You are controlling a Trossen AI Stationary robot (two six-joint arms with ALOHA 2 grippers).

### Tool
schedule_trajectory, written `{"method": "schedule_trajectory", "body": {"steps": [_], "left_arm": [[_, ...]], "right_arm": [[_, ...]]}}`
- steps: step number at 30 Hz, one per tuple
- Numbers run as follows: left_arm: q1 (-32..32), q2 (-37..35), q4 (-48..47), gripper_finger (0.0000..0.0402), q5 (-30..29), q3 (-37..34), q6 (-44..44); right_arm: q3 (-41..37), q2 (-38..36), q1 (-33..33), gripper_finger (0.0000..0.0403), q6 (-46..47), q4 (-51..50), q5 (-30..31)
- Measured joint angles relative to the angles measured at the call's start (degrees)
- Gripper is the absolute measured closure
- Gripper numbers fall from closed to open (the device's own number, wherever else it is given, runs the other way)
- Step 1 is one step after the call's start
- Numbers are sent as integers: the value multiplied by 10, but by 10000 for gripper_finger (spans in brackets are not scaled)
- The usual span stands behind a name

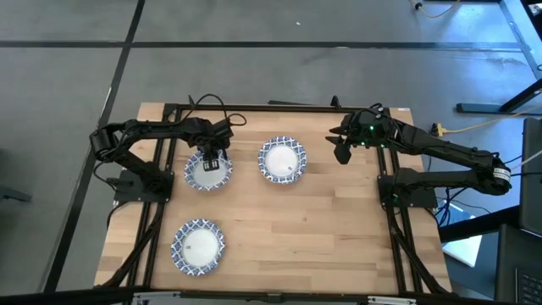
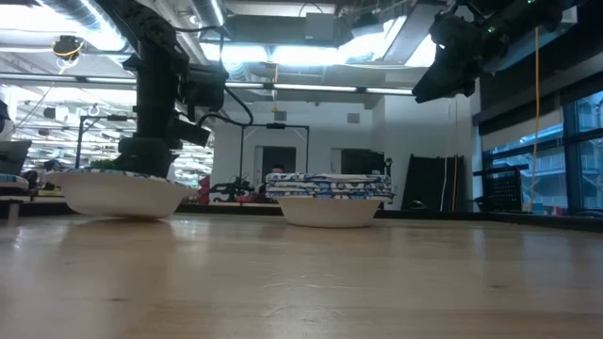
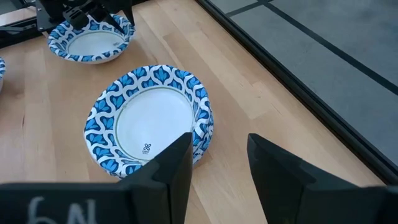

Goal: Nest bowls inside each other
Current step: Stack the top bowl on top of the bowl on the table

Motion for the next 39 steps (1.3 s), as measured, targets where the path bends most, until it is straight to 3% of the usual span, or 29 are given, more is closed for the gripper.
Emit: {"method": "schedule_trajectory", "body": {"steps": [8,17,22,26,39], "left_arm": [[0,0,0,263,9,0,-15],[0,0,0,212,8,0,-27],[0,0,0,191,-23,1,-25],[-1,0,6,191,-51,11,-23],[11,-3,17,192,-53,38,28]], "right_arm": [[0,0,0,249,-5,0,0],[0,0,0,249,-11,0,0],[0,0,0,249,-12,0,0],[0,0,0,249,-12,0,0],[0,0,0,249,-13,-12,0]]}}
